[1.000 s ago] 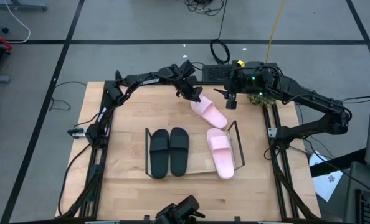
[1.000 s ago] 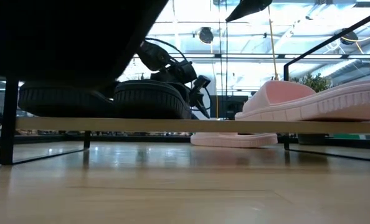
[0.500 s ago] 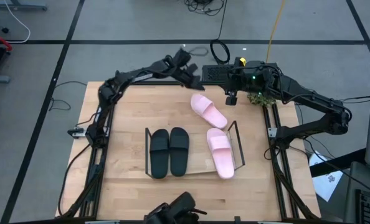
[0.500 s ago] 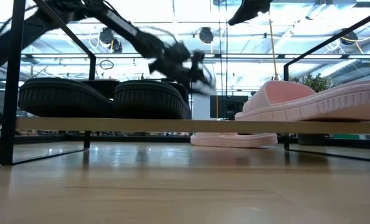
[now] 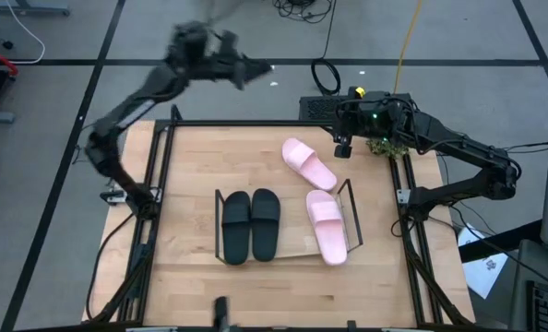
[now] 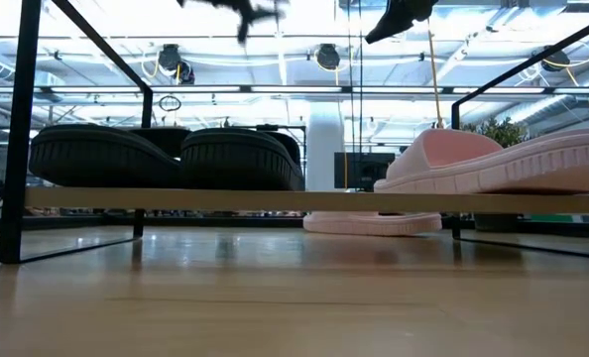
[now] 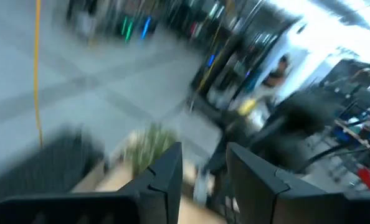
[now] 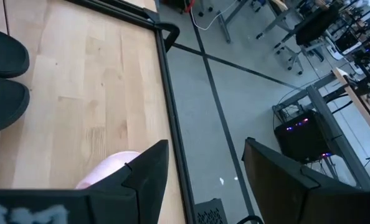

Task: Pick and place slides into the shelf
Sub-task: Put the pink slides on the shelf

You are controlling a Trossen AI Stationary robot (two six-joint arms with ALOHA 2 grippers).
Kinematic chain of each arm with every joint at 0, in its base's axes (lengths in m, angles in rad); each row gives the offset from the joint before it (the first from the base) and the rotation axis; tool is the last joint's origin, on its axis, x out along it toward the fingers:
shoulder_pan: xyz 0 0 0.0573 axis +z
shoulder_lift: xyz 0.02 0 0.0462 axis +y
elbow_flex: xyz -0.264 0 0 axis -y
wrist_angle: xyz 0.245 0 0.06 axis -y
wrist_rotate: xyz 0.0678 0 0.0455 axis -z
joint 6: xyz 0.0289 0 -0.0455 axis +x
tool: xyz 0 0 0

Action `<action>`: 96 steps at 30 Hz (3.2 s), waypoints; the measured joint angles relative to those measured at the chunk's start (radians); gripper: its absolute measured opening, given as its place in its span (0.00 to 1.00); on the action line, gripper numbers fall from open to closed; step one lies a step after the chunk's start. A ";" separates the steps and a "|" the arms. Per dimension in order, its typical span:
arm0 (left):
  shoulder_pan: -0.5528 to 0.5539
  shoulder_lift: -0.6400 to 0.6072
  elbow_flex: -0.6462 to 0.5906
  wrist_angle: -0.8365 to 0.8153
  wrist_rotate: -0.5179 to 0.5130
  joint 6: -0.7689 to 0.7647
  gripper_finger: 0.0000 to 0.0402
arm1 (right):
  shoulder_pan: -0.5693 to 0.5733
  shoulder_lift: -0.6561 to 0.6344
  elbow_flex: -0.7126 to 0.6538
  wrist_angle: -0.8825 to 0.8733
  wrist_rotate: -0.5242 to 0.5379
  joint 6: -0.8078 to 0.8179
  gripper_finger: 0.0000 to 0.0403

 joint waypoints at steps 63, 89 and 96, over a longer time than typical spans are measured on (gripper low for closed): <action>-0.022 0.677 0.000 0.112 0.581 -0.543 0.30 | 0.000 0.000 0.000 -0.032 0.034 0.068 0.49; -0.081 0.676 0.000 -0.196 0.323 -0.366 0.30 | 0.000 0.000 0.000 -0.039 0.030 0.060 0.49; -0.091 0.676 0.000 -0.204 0.257 -0.365 0.30 | 0.000 0.000 0.000 -0.039 0.029 0.058 0.49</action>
